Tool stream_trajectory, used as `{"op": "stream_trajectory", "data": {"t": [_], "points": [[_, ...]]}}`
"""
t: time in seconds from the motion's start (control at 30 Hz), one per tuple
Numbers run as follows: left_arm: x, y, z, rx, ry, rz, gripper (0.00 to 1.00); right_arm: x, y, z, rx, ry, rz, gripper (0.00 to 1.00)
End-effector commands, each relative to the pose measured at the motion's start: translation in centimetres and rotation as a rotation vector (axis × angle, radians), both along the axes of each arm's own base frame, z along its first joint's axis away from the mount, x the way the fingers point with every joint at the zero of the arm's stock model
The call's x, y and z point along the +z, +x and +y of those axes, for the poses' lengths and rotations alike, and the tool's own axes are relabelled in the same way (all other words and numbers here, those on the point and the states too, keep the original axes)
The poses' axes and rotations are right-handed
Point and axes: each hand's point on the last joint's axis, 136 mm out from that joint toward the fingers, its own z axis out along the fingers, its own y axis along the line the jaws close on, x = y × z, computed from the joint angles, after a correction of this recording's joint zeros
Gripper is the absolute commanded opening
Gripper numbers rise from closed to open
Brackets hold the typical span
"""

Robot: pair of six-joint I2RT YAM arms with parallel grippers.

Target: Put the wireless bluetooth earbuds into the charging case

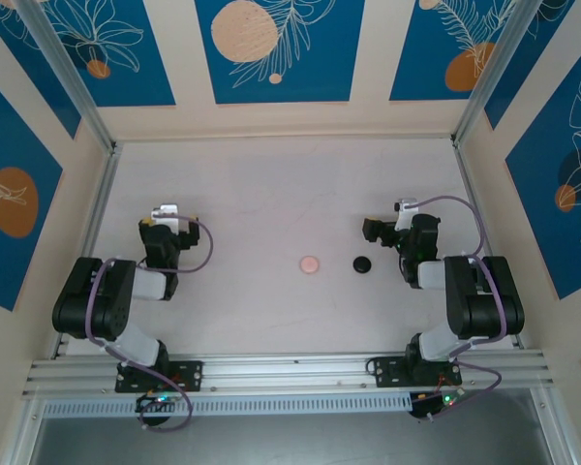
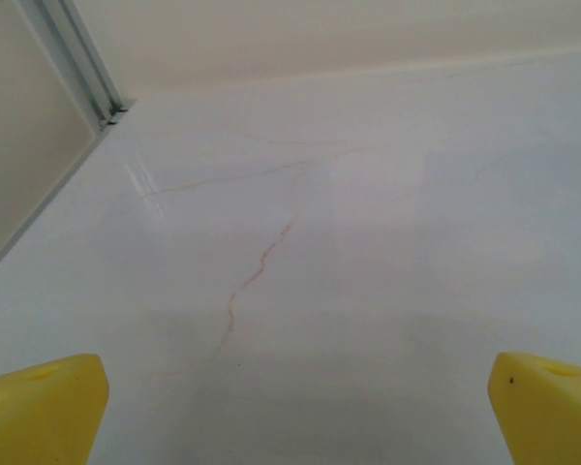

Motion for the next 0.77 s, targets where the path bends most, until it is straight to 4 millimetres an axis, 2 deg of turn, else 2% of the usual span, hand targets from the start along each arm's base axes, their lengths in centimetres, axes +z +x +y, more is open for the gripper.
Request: {"op": "stream_trajectory", "data": {"t": [0.0,0.73], "points": [[-0.09,-0.03,-0.53,-0.031,-0.03,0.009,1.0,1.26,0.88,-0.26,-0.01,-0.044,-0.053,0.99],[-0.25,0.13,-1.15,-0.07,-0.029,0.022,1.0,1.34,0.85,-0.25,-0.011,-0.048,-0.057,0.99]]}}
